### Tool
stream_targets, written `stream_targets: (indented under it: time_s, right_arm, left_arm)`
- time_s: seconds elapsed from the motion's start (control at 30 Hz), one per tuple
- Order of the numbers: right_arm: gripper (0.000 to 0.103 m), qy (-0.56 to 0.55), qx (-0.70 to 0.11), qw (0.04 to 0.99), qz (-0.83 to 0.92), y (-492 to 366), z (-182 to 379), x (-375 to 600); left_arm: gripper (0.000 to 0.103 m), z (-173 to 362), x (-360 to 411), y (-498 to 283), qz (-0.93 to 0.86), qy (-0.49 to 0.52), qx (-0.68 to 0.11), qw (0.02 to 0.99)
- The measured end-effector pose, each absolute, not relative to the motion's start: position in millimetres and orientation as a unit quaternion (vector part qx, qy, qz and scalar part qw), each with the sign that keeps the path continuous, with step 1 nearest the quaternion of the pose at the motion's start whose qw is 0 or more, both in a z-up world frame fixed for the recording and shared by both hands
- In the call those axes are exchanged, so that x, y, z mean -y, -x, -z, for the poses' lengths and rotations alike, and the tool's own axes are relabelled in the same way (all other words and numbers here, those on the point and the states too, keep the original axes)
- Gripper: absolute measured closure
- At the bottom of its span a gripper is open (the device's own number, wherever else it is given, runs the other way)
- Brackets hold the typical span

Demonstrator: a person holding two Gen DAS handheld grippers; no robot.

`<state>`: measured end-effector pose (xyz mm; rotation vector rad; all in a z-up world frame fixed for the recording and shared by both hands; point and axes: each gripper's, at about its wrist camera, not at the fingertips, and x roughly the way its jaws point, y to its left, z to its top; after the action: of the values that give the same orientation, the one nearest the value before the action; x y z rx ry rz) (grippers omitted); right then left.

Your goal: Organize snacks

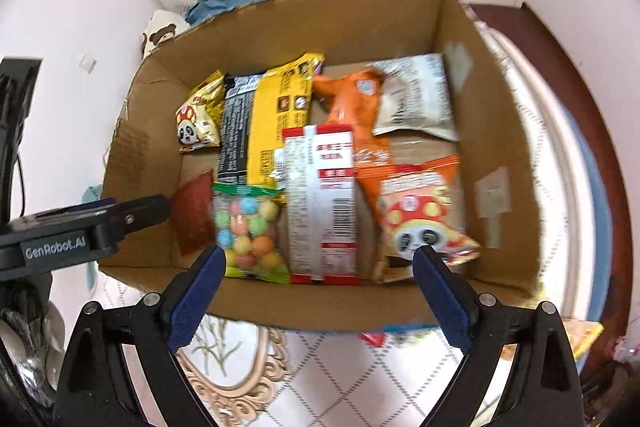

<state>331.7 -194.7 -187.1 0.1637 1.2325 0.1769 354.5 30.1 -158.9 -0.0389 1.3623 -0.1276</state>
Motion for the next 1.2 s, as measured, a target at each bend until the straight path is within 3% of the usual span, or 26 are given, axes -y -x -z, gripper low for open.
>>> stream_targets:
  time_s: [0.3,0.83,1.2]
  right_arm:
    - [0.006,-0.026,-0.525,0.849,-0.063,-300,141,205]
    - [0.006,-0.029,-0.445,0.891,-0.079,-225,47,214]
    - [0.005,-0.064,-0.425,0.898,-0.095,-188,29,222]
  left_arm:
    - [0.016,119,-27,-304,0.045,0.01,-0.555,0.831]
    - [0.016,27,-32,-221,0.057,0.012,-0.451,0.891]
    - [0.016,7,-27,-178,0.048,0.001,-0.419,0.907]
